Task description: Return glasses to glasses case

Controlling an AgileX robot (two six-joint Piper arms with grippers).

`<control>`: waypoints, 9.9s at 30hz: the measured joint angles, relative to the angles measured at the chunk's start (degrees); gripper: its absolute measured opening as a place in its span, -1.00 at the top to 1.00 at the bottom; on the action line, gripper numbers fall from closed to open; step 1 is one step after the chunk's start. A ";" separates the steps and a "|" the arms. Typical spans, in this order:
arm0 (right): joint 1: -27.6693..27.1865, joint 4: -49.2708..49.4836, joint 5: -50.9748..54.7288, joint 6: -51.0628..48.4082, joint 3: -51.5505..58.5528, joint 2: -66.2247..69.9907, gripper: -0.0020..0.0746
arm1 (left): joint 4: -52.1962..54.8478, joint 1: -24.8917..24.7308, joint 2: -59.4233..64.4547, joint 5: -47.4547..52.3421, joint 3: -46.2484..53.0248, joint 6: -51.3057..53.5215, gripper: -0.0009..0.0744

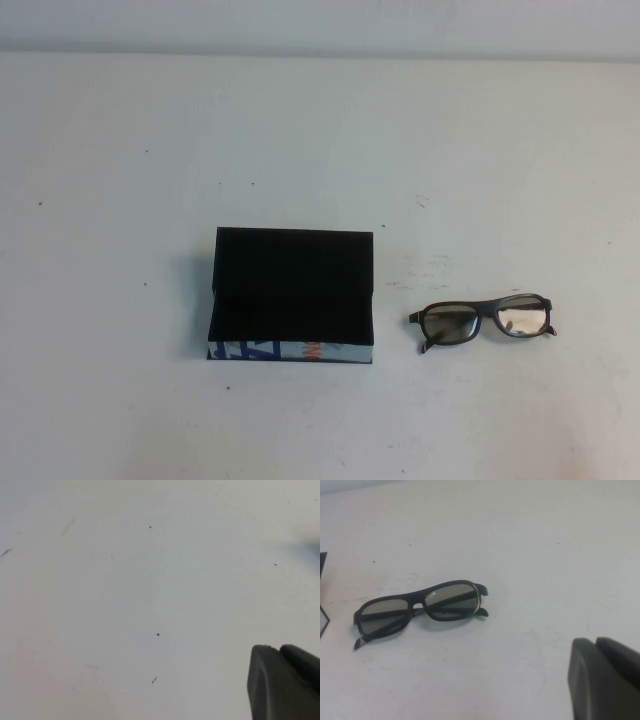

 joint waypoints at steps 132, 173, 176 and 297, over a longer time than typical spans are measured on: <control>21.40 -8.70 43.26 -55.54 -76.88 99.34 0.42 | 0.00 0.00 0.00 0.00 0.00 0.00 0.99; 22.62 -12.50 39.45 -73.03 -83.85 113.49 0.03 | 0.00 0.00 0.00 0.00 0.00 0.00 0.99; 22.62 -13.03 39.58 -73.03 -83.85 113.65 0.06 | 0.00 0.00 0.00 0.00 0.00 0.00 0.99; 47.25 -21.23 49.18 -29.90 -115.61 124.80 0.19 | 0.00 0.00 0.00 0.00 0.00 0.00 0.99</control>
